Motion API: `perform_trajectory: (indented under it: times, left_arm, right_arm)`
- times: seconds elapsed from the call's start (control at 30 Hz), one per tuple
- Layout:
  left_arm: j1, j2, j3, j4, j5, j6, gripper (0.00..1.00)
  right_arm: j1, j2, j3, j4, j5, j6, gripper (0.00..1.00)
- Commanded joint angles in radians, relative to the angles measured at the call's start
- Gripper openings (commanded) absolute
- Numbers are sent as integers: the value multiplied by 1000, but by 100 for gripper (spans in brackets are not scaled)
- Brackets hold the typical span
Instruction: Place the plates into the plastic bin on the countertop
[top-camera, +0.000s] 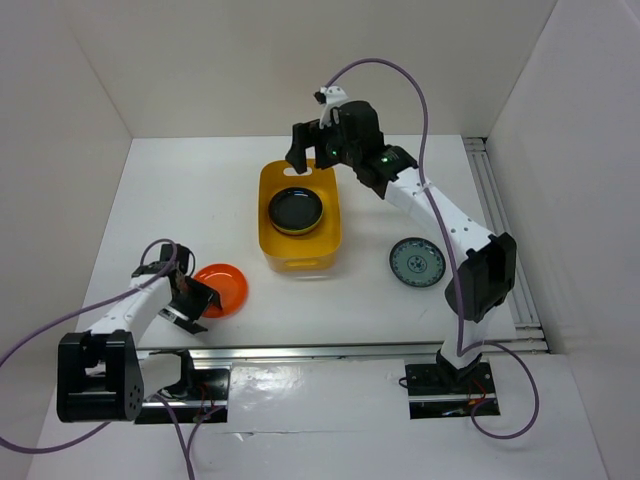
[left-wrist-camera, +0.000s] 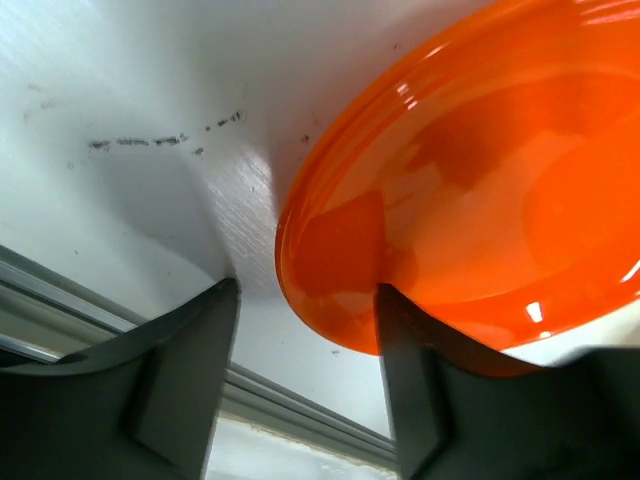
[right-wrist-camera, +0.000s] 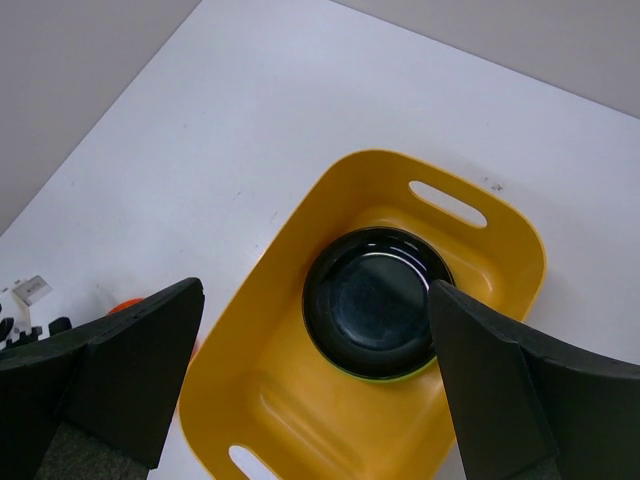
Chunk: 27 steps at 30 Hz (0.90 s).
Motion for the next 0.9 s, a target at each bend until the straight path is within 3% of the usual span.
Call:
perform_trajectory:
  times: [0.0, 0.07, 0.13, 0.17, 0.3, 0.47, 0.63, 0.87]
  left_arm:
    - [-4, 48, -4, 66, -83, -25, 66]
    - [-4, 72, 5, 66, -83, -25, 59]
    - [-4, 83, 15, 66, -92, -25, 45]
    - [-4, 96, 15, 66, -101, -34, 43]
    - [-4, 132, 34, 55, -112, -34, 0]
    - [36, 123, 70, 23, -131, -23, 0]
    - [71, 85, 273, -18, -184, 35, 0]
    - [81, 28, 599, 5, -160, 122, 0]
  right_arm:
    - [2, -70, -15, 41, -22, -14, 100]
    - [-7, -79, -15, 41, -22, -14, 100]
    - [-7, -91, -24, 41, -22, -14, 100]
    - [-7, -91, -35, 50, -22, -14, 100]
    - [-27, -113, -44, 59, -31, -5, 100]
    - [-38, -131, -44, 59, -31, -5, 100]
    - [-58, -151, -44, 48, -31, 4, 100]
    - [-141, -221, -123, -1, 231, 125, 100]
